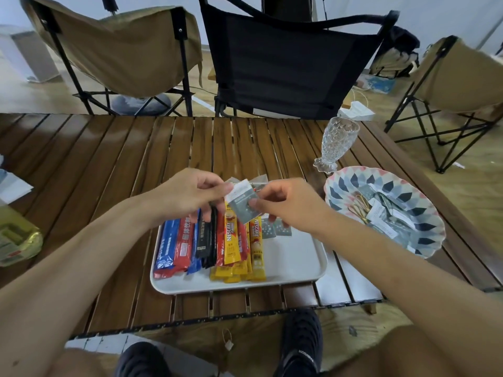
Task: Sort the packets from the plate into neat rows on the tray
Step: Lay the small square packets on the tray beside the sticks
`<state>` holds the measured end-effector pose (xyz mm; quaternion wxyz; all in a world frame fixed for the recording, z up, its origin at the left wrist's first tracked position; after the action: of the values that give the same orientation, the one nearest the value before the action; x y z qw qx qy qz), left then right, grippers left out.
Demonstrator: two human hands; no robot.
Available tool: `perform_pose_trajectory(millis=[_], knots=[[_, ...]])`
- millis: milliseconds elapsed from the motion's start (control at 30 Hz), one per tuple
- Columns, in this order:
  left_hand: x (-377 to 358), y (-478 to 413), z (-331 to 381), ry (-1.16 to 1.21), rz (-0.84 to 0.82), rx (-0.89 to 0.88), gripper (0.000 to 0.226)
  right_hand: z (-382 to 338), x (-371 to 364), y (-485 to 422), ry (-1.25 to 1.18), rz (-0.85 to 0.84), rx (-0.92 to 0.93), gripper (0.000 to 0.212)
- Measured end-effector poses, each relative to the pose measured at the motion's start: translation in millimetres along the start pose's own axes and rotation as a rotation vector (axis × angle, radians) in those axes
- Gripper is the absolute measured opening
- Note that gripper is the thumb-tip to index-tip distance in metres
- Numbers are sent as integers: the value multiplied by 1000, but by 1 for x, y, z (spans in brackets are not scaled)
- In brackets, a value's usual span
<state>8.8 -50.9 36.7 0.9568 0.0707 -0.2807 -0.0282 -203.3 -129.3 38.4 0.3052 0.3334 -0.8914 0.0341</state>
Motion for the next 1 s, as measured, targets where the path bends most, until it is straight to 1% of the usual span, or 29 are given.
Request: perform_pose_trajectory(millis=[67,167,233,300,433,533,567,633,667,700,733,800,933,1000], knots=[[3,-1,-2,-12,32,12,33,9,17,0,71,4,-76,12],[6,0,-4,-16,53,17,29,36,37,2,237,-35,-264,14],[5,-1,-4,-15,50,20,28,51,43,6,269,-34,-378,23],[3,-1,-4,-29,46,22,27,58,45,9,320,-30,-416,30],[1,-2,-3,-54,45,23,28,57,40,10,425,-36,-423,18],[1,-1,-1,-52,52,28,30,58,39,11,531,-73,-434,20],[1,-1,0,-55,54,28,30,57,40,10,603,-65,-408,20],[2,0,-1,-66,55,25,30,52,41,7,759,-3,-298,24],[2,1,-1,-71,56,27,30,48,39,6,769,13,-234,27],[2,2,-2,-73,56,30,30,46,34,5,736,-6,-177,28],[3,2,-2,-74,57,30,29,44,29,5,702,-47,-125,29],[4,2,-2,-82,62,25,28,44,18,6,710,-120,-65,29],[4,3,-2,-95,65,35,27,49,16,6,755,-79,-78,23],[4,4,-2,-101,56,38,26,50,19,6,800,-41,-140,31]])
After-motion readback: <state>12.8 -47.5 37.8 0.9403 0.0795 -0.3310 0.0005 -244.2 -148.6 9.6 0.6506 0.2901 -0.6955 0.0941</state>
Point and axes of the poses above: each hand's wrist, its own y-axis away from the middle knuckle, its own x-axis out of the back of the hand, z = x × y, the point moved 3 cm from there along -y, towards the middle knuckle, and after that the axes turned 1 degree about -y, right-handed, at the moved point
